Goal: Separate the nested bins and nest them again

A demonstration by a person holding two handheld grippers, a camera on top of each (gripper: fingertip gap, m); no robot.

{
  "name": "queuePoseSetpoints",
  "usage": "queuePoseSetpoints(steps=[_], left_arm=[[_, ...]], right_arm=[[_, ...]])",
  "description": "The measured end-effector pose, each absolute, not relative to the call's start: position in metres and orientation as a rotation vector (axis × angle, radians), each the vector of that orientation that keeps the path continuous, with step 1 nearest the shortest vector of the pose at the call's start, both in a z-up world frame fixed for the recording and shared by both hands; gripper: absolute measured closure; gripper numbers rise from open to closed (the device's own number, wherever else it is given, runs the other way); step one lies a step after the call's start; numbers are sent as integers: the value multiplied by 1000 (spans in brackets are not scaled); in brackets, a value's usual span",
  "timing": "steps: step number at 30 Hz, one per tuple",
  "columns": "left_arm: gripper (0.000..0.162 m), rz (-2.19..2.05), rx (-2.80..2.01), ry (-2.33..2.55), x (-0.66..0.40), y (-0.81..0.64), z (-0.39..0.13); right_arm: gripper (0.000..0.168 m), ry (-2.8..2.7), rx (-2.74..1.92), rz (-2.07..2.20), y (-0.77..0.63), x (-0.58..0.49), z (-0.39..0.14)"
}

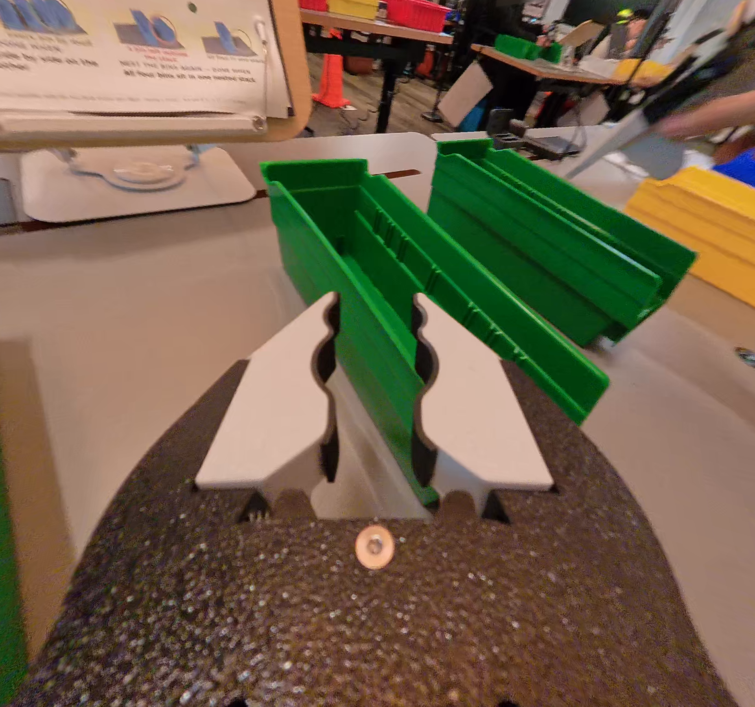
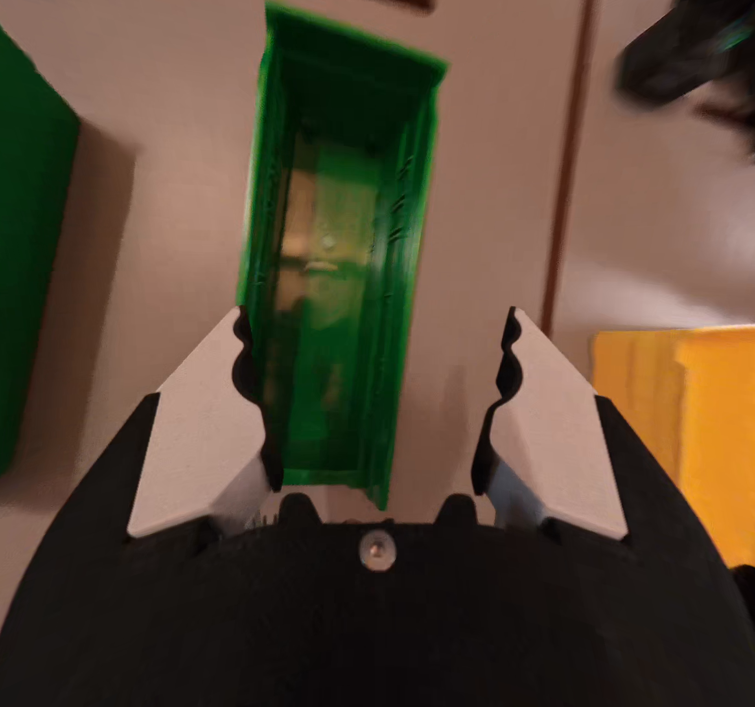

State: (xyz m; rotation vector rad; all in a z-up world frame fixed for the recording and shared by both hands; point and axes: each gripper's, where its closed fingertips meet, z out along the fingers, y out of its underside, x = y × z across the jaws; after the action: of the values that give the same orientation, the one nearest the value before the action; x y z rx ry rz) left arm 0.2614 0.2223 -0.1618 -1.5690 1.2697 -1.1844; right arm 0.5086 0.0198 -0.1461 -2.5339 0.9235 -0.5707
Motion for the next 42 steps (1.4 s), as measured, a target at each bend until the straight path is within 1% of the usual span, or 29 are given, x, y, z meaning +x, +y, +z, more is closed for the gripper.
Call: queuePoseSetpoints(steps=[1, 3, 5, 8, 10, 11, 13, 17, 21, 24, 27, 31, 37, 42], left_arm=[[121, -1133, -1556, 1262, 261, 226, -162], [114, -1047, -1509, 1272, 259, 229, -159], [107, -994, -1476, 1262, 258, 230, -156], [96, -966, -1436, 1220, 257, 232, -150], [86, -918, -1436, 1204, 256, 238, -151], [84, -904, -1447, 1215, 256, 239, -153], [82, -891, -1453, 1234, 254, 241, -150], [81, -856, -1445, 1186, 245, 256, -136], [78, -871, -1487, 1167, 238, 262, -132], [78, -888, -1481, 1169, 235, 255, -126], [78, -875, -1481, 1183, 237, 248, -127], [77, -818, -1532, 1201, 233, 244, -138], [76, -738, -1582, 1182, 212, 259, -145], [75, -709, -1618, 1108, 191, 287, -129]], right_arm=[[50, 881, -2440, -698, 10, 508, -132], [59, 799, -2261, -942, -20, 501, -110], [60, 755, -2070, -1130, -52, 490, -98], [55, 721, -1891, -1294, -99, 468, -105], [57, 682, -1839, -1382, -125, 451, -114], [56, 699, -1832, -1377, -135, 445, -123], [44, 775, -1854, -1254, -145, 437, -150], [39, 847, -1737, -1166, -160, 429, -161], [39, 871, -1655, -1062, -158, 419, -171], [39, 822, -1700, -1044, -154, 419, -173], [38, 860, -1650, -1053, -161, 424, -166], [43, 861, -1578, -962, -153, 422, -155], [47, 838, -1579, -871, -133, 418, -158], [48, 828, -1582, -818, -119, 419, -160]])
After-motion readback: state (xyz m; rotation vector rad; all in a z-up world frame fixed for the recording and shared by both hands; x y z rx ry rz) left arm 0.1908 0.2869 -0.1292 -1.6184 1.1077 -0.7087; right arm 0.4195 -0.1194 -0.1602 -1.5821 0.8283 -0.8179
